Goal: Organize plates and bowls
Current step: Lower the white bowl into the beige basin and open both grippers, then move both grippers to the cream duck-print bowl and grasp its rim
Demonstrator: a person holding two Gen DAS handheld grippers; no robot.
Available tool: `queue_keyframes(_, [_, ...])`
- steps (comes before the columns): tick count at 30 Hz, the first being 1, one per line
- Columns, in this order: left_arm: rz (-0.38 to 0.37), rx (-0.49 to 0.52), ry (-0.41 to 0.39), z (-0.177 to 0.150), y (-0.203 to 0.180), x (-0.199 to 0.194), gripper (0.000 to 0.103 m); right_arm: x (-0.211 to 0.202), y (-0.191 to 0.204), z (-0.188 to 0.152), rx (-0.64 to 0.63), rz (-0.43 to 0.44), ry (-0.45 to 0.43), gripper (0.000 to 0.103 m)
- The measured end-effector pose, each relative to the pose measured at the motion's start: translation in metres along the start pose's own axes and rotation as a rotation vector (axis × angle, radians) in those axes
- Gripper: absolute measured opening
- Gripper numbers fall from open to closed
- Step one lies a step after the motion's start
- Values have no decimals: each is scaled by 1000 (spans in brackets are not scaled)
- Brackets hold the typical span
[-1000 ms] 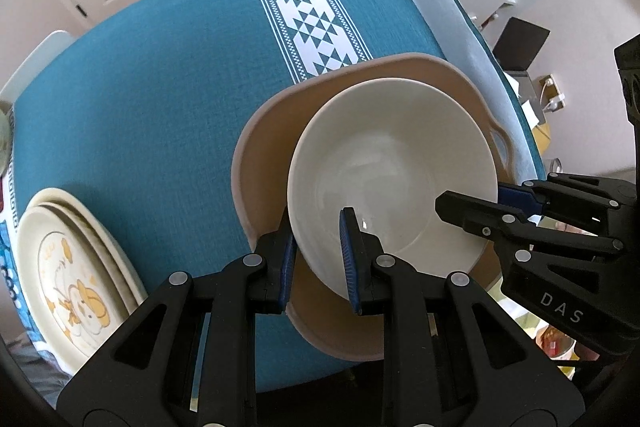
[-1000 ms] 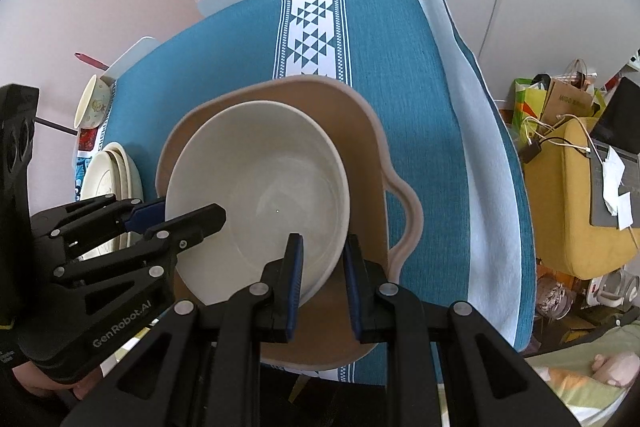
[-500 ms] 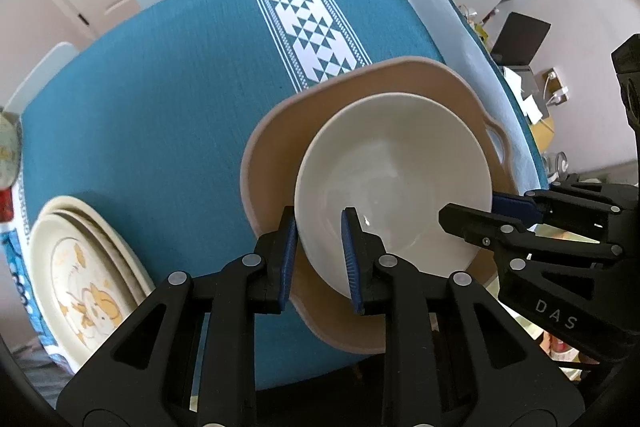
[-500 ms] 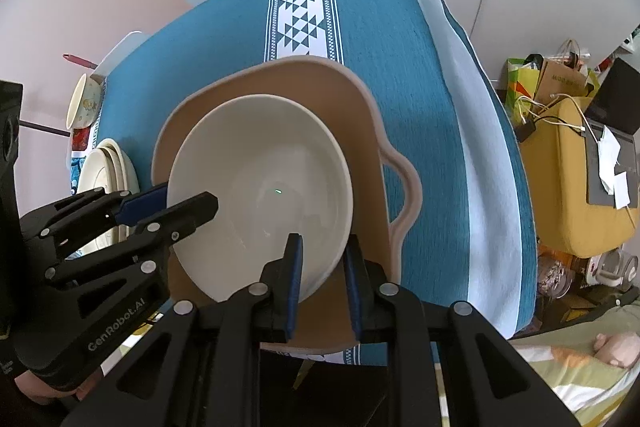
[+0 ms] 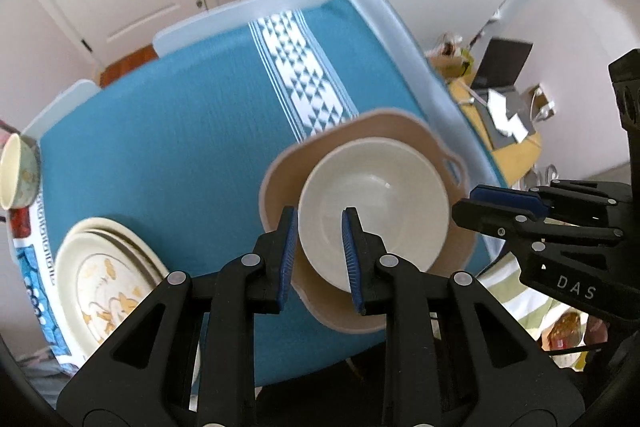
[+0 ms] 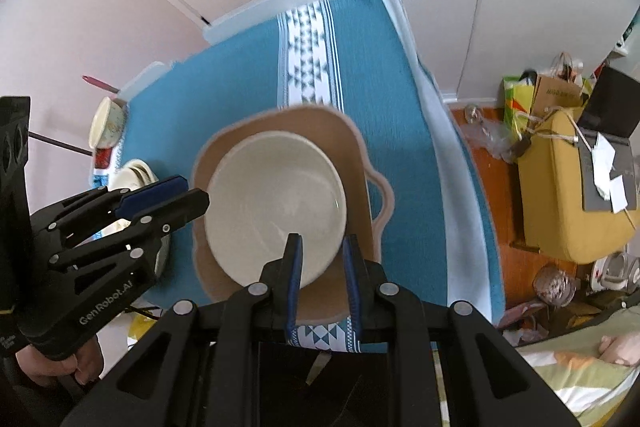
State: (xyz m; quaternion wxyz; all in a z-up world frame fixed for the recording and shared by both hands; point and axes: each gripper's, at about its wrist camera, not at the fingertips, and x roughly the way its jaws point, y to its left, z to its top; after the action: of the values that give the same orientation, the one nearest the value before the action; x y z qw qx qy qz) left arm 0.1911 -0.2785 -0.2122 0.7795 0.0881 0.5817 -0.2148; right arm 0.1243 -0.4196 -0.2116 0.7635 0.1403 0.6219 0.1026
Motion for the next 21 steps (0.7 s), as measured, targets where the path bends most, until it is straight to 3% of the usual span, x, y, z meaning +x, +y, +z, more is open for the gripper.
queue_keyframes(8, [49,-92,-161,-6,19,-61,23,-36,25,11,-119,50,-123,19])
queue_keyframes(9, [65,-112,-183,-8,23,-69,35,-39,29,13,-143,58,-138,19])
queue_keyframes(10, [82,-135,-207,-11,28,-78,57,-42,32,15,-162,65,-151,21])
queue_keyframes(11, [97,-152,-228,-14,32,-84,70,-46,37,17,-187,80,-172,31])
queue_keyframes(12, [129,-182,-272,-19,39,-97,89,-48,40,19,-201,91,-186,49])
queue_keyframes(13, [156,-204,-306,-24,45,-107,98,-50,45,22,-218,104,-201,67])
queue_keyframes(15, [201,-242,-343,-33,57,-124,100,-51,54,28,-254,134,-226,88])
queue_keyframes(21, [285,-387,-412,-59,106,-161,100,-58,98,46,-401,229,-307,97])
